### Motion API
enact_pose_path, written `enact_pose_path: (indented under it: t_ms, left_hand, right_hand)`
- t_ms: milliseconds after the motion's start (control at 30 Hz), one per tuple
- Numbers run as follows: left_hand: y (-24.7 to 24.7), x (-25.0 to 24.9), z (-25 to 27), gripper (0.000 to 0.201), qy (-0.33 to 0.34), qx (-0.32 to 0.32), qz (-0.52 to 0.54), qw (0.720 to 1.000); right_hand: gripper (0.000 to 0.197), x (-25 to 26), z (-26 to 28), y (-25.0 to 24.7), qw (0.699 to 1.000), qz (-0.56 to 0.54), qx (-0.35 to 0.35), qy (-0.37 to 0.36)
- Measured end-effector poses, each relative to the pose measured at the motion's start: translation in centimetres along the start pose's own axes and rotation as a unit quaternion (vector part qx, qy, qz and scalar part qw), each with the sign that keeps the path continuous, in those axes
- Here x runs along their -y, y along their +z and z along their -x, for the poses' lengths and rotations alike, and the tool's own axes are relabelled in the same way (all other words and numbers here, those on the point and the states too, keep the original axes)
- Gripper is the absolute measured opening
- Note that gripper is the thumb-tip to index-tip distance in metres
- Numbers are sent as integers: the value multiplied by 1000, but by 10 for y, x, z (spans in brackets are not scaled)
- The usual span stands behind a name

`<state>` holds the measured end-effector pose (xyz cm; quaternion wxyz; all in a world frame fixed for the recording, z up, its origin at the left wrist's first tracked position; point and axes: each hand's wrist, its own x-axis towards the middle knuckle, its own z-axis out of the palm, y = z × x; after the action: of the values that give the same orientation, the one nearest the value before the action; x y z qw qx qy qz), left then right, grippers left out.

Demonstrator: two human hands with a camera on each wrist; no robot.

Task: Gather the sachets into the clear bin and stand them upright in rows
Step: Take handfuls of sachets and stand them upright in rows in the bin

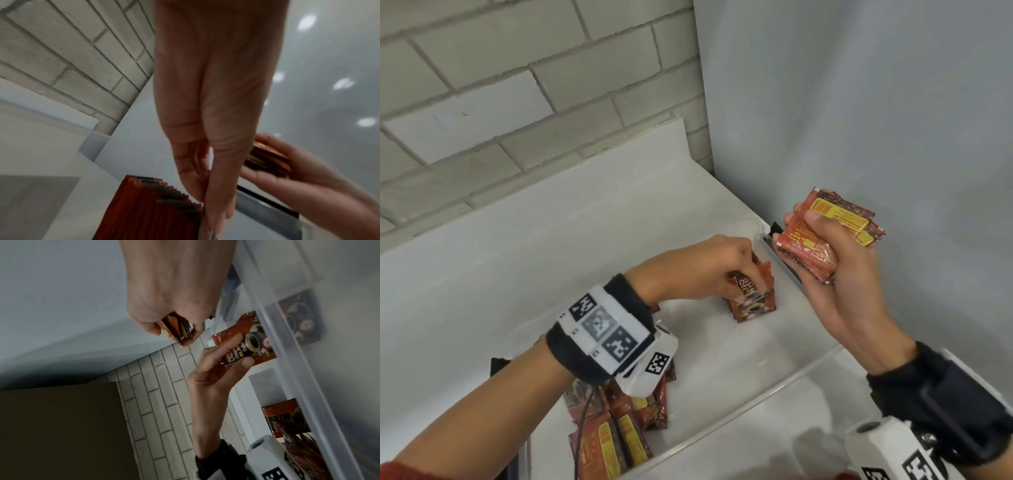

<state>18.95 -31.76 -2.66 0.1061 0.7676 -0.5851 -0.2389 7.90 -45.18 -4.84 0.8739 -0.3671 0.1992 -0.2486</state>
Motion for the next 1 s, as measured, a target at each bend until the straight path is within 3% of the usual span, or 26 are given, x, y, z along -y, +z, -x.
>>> enact_pose_path:
  t_ms: [267, 533, 633, 767, 1000]
  left_hand:
    - [24, 2, -14, 35, 17, 19, -80, 996]
    - [41, 10, -14, 28, 88, -61, -140, 984]
    - [46, 10, -15, 28, 75, -55, -153, 984]
    - [49, 5, -13, 34, 57, -39, -156, 985]
    - [53, 4, -13, 36, 64, -56, -182, 980]
  right_hand:
    - [28, 0, 1, 1, 1000, -9, 7, 9]
    - [30, 1, 1, 0, 1000, -2, 15, 22]
    - [33, 1, 1, 1, 999, 1, 21, 25]
    - [17, 0, 2, 0, 999, 11, 30, 26]
    - [20, 0, 2, 0, 999, 18, 40, 27]
